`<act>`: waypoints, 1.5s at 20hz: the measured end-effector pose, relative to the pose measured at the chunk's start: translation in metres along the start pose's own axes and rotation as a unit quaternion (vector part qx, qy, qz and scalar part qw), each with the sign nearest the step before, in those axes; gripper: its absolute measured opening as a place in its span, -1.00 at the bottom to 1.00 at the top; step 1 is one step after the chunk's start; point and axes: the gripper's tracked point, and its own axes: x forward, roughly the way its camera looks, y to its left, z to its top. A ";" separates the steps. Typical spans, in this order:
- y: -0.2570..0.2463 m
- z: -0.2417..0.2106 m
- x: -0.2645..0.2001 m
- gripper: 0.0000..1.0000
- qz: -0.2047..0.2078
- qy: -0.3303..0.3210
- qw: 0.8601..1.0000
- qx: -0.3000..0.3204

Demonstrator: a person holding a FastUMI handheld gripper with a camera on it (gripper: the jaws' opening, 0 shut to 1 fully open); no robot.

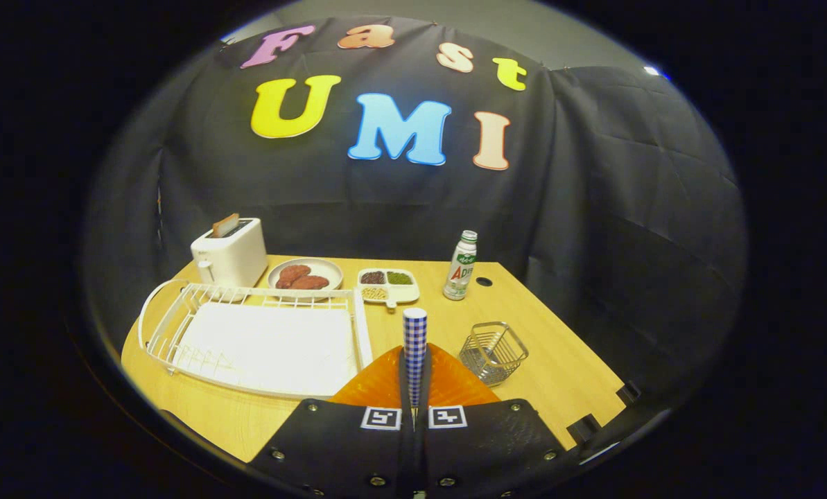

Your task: Take the plate from the dish rack, then take the spoon from the basket and place it into the plate.

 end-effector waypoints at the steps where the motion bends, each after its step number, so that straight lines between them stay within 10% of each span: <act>1: 0.007 -0.007 -0.005 -1.00 0.008 0.002 1.000 -0.006; 19: 0.030 -0.098 -0.042 -0.95 0.057 0.072 0.995 -0.033; 30: 0.020 -0.091 -0.039 -0.35 0.046 0.073 0.996 -0.021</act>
